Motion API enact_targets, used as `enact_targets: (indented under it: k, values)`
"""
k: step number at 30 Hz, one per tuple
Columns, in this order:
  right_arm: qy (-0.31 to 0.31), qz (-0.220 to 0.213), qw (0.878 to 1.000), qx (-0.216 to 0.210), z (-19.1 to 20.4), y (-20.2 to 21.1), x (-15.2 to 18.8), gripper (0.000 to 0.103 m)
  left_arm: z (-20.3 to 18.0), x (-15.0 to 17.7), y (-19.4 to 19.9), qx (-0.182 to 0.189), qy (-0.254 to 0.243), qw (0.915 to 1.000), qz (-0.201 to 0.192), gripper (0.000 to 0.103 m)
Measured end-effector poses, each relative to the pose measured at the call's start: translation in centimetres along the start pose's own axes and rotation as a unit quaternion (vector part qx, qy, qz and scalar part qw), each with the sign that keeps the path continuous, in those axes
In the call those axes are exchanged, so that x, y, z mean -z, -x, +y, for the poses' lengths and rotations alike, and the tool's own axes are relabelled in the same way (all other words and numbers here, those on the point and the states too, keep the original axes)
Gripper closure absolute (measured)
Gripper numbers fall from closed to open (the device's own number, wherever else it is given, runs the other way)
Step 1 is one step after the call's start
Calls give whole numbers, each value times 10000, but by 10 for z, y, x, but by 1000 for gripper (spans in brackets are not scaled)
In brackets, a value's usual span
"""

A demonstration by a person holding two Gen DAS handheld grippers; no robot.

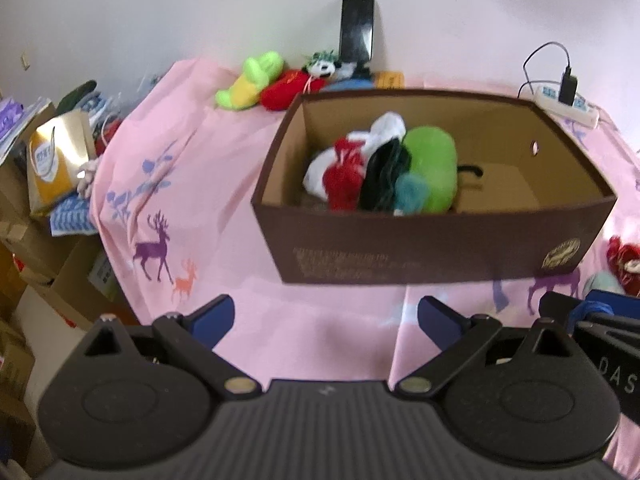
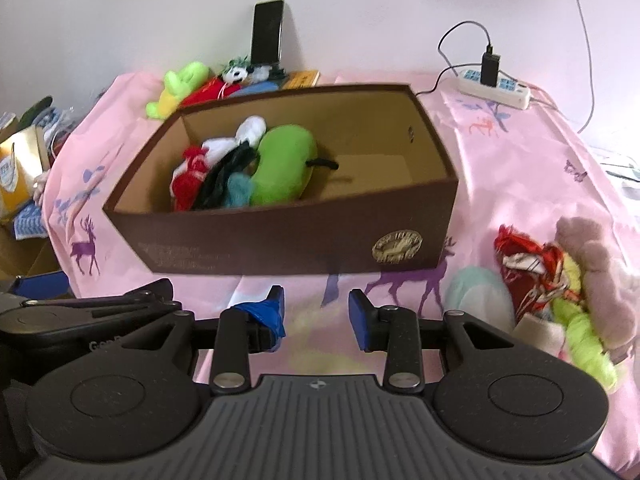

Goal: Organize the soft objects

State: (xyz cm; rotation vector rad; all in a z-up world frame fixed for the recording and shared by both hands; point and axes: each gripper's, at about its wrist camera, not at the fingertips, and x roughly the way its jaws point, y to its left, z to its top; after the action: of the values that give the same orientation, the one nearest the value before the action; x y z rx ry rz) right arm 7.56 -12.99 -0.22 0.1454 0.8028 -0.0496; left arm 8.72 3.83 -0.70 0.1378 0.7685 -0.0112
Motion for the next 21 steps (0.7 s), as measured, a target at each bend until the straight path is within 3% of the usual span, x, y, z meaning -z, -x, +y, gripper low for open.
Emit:
enact_targets:
  k: [9,21]
  values:
    - [-81,-308,9994,121,-7,2,-28,84,-8,-30,1,35,-144,9995,-270,5]
    - [-150,-362,9986,354,-9,-32,-65,83,-13,-64,-28,31,-329,9987,-378,5]
